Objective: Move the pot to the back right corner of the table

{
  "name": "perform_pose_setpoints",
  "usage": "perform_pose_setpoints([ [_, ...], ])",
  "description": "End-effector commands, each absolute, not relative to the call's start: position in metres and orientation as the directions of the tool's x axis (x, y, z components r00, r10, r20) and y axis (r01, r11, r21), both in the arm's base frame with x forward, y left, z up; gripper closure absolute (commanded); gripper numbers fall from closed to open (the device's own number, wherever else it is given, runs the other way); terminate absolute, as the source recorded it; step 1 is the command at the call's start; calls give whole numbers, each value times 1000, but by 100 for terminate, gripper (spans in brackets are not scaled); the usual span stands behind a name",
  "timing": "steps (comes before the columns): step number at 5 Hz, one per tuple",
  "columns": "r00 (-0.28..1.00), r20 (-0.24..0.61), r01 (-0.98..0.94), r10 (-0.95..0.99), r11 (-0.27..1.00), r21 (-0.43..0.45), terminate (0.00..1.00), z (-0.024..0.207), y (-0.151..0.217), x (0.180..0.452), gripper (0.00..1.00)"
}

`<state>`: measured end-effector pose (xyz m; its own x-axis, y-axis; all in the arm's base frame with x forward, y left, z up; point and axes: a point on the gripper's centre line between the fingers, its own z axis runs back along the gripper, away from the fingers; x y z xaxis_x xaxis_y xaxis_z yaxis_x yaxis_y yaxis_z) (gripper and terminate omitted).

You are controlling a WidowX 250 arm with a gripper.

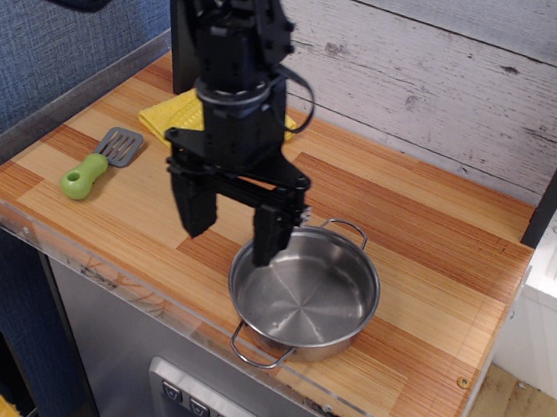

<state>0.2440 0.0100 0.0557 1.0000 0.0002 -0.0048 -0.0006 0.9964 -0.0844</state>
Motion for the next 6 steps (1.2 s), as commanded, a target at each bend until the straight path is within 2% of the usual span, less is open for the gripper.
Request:
perform_pose_setpoints([
  [1,1000,3,-23,23,998,-63,0,51,26,250,0],
  [4,1000,-9,-12,11,997,-70,0,27,5,258,0],
  [5,1000,-5,3,-3,999,-50,0,21,0,260,100],
  [6,1000,18,-1,2,1000,-11,0,25,3,263,100],
])
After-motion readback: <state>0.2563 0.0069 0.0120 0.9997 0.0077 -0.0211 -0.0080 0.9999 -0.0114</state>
